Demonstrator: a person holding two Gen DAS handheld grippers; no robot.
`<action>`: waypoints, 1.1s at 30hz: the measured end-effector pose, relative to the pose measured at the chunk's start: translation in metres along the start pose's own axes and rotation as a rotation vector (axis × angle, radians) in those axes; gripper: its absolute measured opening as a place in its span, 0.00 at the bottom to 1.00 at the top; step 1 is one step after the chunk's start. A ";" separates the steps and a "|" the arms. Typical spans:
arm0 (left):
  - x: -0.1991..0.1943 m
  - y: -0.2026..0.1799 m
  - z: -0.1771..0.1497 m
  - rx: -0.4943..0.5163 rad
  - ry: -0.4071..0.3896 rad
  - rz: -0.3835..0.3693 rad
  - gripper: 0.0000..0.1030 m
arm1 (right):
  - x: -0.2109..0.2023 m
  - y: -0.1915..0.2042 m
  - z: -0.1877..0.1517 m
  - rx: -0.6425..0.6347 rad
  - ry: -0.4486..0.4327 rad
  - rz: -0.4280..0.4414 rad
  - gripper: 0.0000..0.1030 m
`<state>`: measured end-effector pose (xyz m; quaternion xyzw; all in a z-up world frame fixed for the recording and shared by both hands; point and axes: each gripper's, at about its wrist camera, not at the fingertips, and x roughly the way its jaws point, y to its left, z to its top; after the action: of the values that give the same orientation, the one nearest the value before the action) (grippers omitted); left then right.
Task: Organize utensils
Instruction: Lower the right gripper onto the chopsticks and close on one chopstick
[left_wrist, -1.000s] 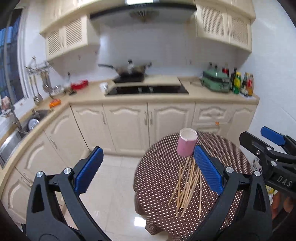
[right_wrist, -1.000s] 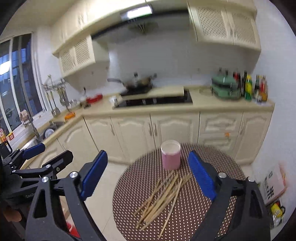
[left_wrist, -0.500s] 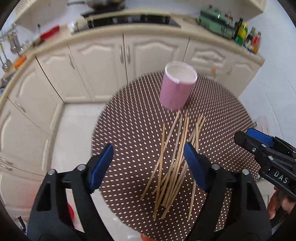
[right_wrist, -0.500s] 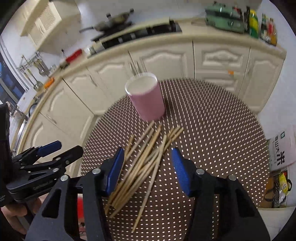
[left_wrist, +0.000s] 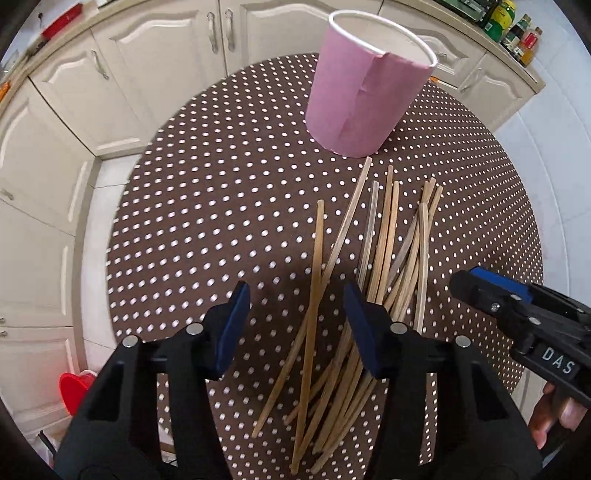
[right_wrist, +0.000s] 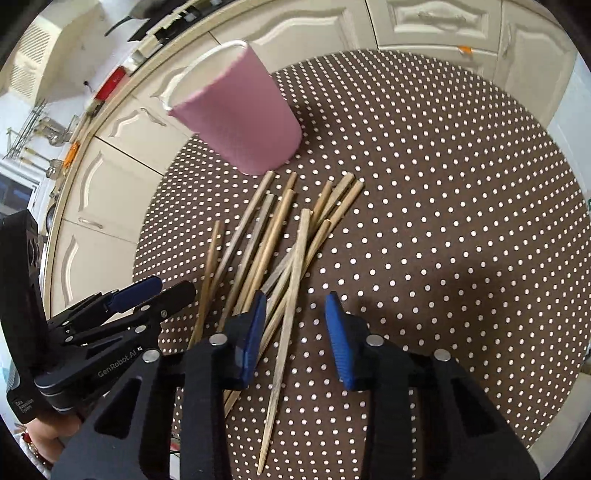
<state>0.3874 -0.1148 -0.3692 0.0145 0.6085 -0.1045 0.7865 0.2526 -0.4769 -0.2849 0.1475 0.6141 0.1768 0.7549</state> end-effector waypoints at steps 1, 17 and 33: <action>0.003 0.000 0.002 0.006 0.009 -0.003 0.45 | 0.002 -0.001 0.002 0.007 0.005 0.002 0.26; 0.036 0.012 0.044 0.033 0.070 -0.100 0.25 | 0.039 0.007 0.023 0.066 0.075 0.003 0.12; -0.006 0.035 0.051 0.026 0.008 -0.216 0.06 | 0.002 0.004 0.039 0.075 0.007 0.049 0.06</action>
<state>0.4409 -0.0870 -0.3537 -0.0405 0.6083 -0.1964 0.7679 0.2912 -0.4728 -0.2771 0.1902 0.6192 0.1724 0.7421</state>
